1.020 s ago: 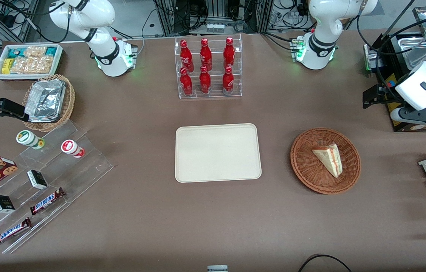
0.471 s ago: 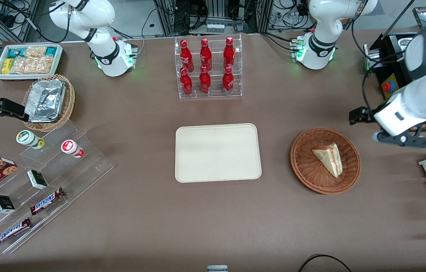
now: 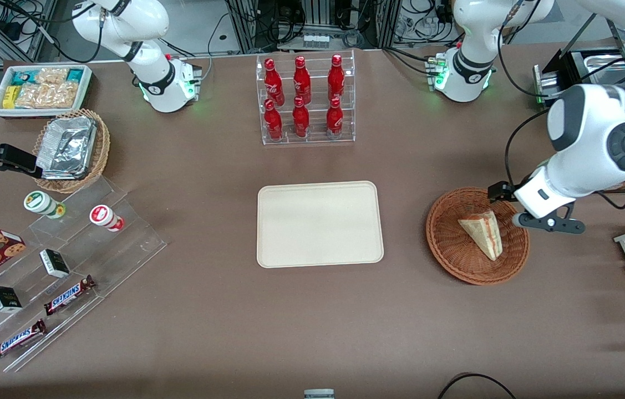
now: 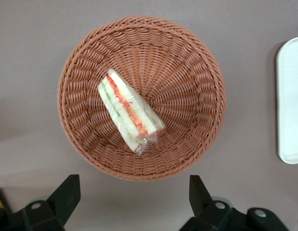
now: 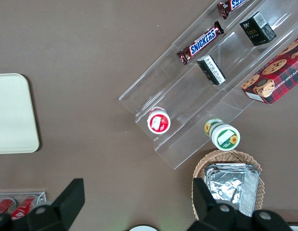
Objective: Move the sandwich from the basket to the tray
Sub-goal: 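Move the left gripper over the wrapped sandwich in the wicker basket, then lower the open left gripper around the sandwich and close it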
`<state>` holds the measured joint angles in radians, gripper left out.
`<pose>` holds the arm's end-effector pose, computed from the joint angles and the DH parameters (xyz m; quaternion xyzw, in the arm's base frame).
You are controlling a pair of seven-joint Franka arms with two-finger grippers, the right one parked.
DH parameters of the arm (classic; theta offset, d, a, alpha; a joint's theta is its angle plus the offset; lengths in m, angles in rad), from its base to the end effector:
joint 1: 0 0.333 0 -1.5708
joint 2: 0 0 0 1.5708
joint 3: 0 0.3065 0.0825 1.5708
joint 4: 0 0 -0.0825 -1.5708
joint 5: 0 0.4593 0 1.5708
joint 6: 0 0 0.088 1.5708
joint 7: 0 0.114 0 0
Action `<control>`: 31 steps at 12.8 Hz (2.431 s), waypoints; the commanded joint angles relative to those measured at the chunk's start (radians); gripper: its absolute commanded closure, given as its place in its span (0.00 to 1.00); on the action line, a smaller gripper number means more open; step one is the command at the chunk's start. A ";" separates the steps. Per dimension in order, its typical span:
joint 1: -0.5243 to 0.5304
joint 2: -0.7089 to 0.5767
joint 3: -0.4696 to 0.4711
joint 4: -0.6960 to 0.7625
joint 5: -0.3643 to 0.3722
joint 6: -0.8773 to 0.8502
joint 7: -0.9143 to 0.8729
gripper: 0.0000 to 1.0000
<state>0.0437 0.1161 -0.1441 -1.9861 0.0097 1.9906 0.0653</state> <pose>0.6269 -0.0617 0.3439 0.9949 -0.0848 -0.0552 0.0030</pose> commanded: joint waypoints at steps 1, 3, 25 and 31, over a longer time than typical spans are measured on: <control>0.005 -0.039 0.001 -0.117 0.007 0.130 -0.082 0.00; 0.004 -0.039 0.003 -0.189 0.007 0.238 -0.220 0.00; 0.004 0.136 0.003 -0.227 0.023 0.459 -0.858 1.00; -0.030 0.072 -0.011 0.028 0.018 0.050 -0.858 1.00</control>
<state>0.0390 0.1848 -0.1499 -2.0655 0.0154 2.1580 -0.7855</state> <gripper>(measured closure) 0.793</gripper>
